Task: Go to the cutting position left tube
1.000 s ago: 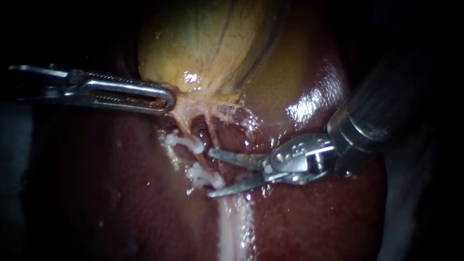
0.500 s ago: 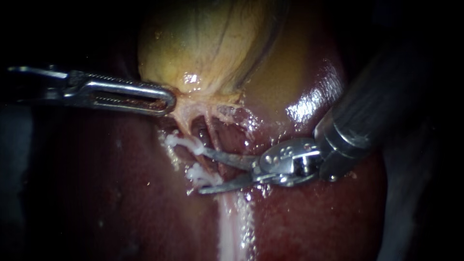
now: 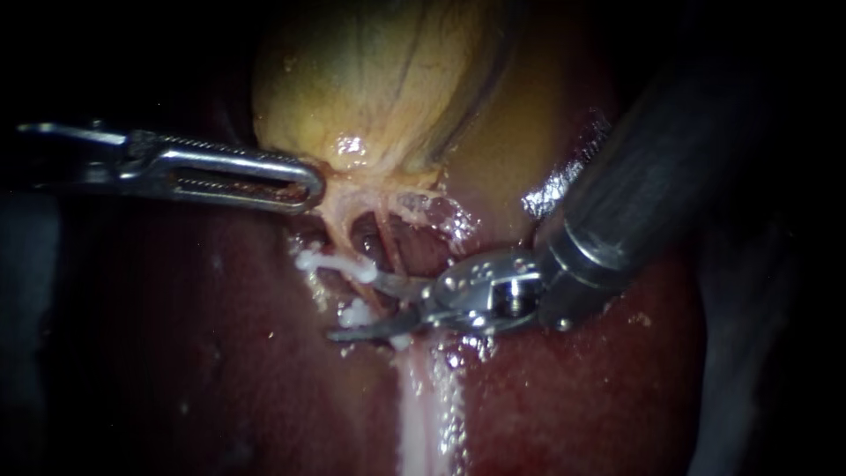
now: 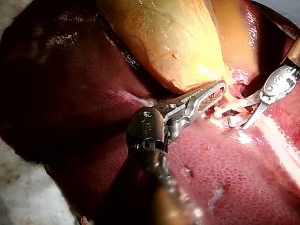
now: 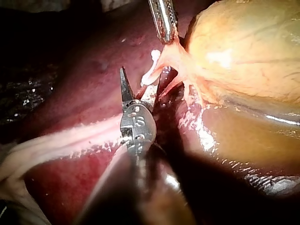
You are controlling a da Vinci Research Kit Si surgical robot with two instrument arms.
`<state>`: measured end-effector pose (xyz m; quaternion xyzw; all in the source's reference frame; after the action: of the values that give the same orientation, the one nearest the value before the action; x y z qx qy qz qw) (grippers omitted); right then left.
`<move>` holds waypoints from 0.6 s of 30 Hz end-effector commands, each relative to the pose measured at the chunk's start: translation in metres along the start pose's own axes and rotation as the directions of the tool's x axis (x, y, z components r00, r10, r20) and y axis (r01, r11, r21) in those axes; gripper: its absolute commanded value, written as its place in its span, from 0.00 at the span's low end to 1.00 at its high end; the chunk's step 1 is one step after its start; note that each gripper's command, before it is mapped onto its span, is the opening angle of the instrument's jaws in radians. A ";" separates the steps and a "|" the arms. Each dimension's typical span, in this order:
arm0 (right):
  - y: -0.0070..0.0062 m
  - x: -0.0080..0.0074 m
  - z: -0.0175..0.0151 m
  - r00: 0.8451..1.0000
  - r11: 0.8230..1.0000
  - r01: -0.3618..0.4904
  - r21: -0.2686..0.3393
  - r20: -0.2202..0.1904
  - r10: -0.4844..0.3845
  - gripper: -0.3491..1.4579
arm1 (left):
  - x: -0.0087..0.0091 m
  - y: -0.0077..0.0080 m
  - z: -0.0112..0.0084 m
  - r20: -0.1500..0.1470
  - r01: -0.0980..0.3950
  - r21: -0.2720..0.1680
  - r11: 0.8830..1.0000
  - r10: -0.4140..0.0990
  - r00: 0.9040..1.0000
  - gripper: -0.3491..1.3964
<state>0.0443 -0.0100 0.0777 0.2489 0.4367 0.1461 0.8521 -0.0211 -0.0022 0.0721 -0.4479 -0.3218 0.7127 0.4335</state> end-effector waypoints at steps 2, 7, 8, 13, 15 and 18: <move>0.0000 0.0001 0.0004 1.000 1.000 -0.001 0.004 0.014 0.001 0.96 | 0.0000 0.0000 0.0000 0.001 0.000 0.000 1.000 0.000 1.000 0.00; -0.0001 0.0002 0.0014 0.999 1.000 0.001 0.030 0.034 -0.002 0.96 | 0.0000 0.0000 0.0001 0.001 0.000 0.000 1.000 0.000 1.000 0.00; -0.0001 0.0002 0.0015 0.999 0.999 0.001 0.037 0.036 -0.002 0.96 | 0.0000 0.0000 0.0001 0.000 0.000 0.000 1.000 0.000 1.000 0.00; -0.0001 0.0003 0.0023 0.999 0.997 -0.002 0.077 0.033 -0.001 0.95 | 0.0001 0.0000 0.0002 0.000 0.000 0.001 1.000 0.000 1.000 0.00; -0.0001 0.0003 0.0025 0.999 0.996 -0.005 0.088 0.033 0.002 0.95 | 0.0001 0.0000 0.0003 0.001 0.000 -0.002 1.000 0.000 1.000 0.00; -0.0001 0.0004 0.0025 0.999 0.995 -0.003 0.098 0.032 0.000 0.94 | 0.0001 0.0000 0.0004 0.001 0.000 -0.001 1.000 0.000 1.000 0.00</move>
<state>0.0466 -0.0107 0.0787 0.2935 0.4295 0.1208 0.8455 -0.0215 -0.0021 0.0721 -0.4477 -0.3223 0.7127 0.4333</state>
